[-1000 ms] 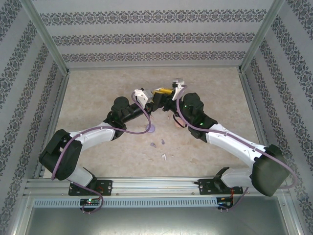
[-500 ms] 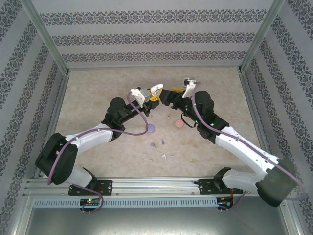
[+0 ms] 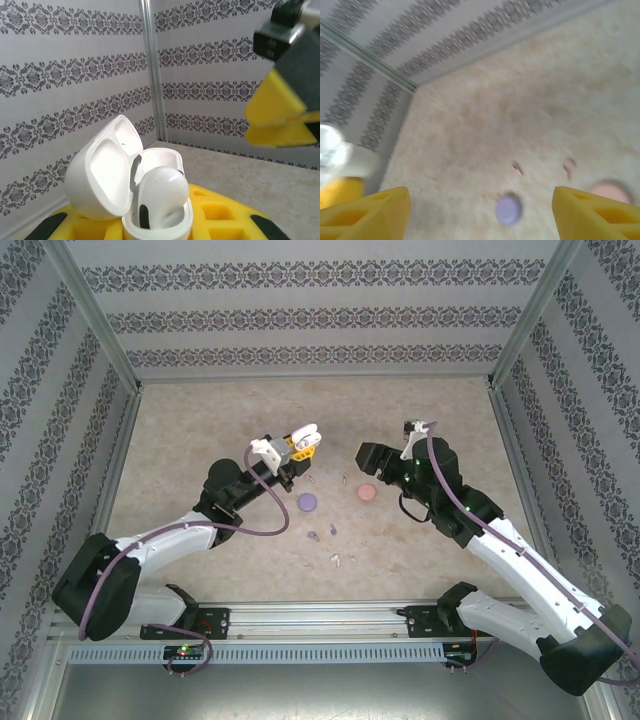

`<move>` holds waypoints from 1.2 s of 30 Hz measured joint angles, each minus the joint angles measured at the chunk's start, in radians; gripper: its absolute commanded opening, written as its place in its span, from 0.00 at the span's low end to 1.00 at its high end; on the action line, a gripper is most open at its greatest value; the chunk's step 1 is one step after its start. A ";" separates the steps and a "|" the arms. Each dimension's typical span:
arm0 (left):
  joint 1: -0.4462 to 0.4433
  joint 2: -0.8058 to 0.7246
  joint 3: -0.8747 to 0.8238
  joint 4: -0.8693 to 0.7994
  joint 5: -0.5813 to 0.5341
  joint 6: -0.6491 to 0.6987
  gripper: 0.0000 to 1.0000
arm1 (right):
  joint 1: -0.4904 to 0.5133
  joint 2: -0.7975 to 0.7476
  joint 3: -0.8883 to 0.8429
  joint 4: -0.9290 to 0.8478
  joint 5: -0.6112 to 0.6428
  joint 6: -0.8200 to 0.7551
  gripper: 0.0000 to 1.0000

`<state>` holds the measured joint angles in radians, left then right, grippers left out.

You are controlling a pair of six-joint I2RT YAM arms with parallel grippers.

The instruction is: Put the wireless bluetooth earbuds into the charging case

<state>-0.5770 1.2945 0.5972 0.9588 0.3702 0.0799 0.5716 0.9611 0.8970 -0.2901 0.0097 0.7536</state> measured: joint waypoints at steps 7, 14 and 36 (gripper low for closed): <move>0.000 -0.068 -0.084 0.008 -0.049 0.007 0.00 | 0.092 0.083 -0.077 -0.176 0.029 0.100 0.69; 0.000 -0.134 -0.135 0.014 -0.090 0.008 0.00 | 0.295 0.229 -0.106 -0.245 0.065 0.135 0.62; 0.003 -0.290 -0.198 0.005 -0.140 0.026 0.00 | 0.500 0.677 0.055 -0.324 0.092 -0.016 0.51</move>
<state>-0.5743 1.0042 0.3996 0.9634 0.2302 0.1059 1.0714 1.6379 0.9516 -0.6140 0.1013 0.7376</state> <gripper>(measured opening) 0.238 0.525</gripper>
